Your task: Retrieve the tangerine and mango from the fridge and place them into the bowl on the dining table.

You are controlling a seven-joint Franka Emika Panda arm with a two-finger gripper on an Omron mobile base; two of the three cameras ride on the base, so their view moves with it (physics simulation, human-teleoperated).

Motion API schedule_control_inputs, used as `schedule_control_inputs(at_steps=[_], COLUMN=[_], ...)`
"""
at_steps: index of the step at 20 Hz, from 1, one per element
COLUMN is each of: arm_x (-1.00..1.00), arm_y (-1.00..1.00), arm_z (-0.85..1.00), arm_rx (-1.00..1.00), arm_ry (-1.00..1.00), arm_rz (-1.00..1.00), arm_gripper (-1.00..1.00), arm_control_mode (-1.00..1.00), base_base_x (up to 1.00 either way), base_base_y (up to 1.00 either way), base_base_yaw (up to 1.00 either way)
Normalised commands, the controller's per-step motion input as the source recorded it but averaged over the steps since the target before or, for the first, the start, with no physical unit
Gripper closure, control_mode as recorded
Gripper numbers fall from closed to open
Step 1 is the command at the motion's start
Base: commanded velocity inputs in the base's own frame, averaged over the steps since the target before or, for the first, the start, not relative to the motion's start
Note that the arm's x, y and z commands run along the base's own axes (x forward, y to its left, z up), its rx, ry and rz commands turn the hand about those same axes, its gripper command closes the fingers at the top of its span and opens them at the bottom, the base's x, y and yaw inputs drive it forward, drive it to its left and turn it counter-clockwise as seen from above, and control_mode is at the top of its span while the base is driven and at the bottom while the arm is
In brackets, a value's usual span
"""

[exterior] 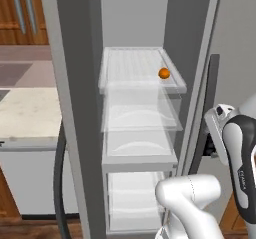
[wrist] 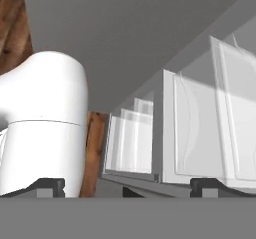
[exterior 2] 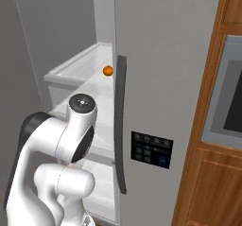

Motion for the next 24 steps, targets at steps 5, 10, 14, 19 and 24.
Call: schedule_control_inputs(at_steps=[5, 10, 14, 19, 24], arm_x=[0.0, 0.0, 0.0, 0.0, 0.0], arm_y=[0.0, 0.0, 0.0, 0.0, 0.0], arm_z=[0.0, 0.0, 0.0, 0.0, 0.0], arm_rx=[0.0, 0.0, 0.0, 0.0, 0.0], arm_ry=[0.0, 0.0, 0.0, 0.0, 0.0], arm_rz=[0.0, 0.0, 0.0, 0.0, 0.0], arm_gripper=[-1.0, -1.0, -1.0, -1.0, -1.0], arm_control_mode=[1.0, 1.0, 1.0, 1.0, 1.0], base_base_x=[0.34, 0.27, 0.27, 0.4, 0.42], base_base_y=[0.3, 0.42, 0.41, 0.22, 0.15], base_base_yaw=[-0.16, -0.16, -0.16, -0.1, -0.05])
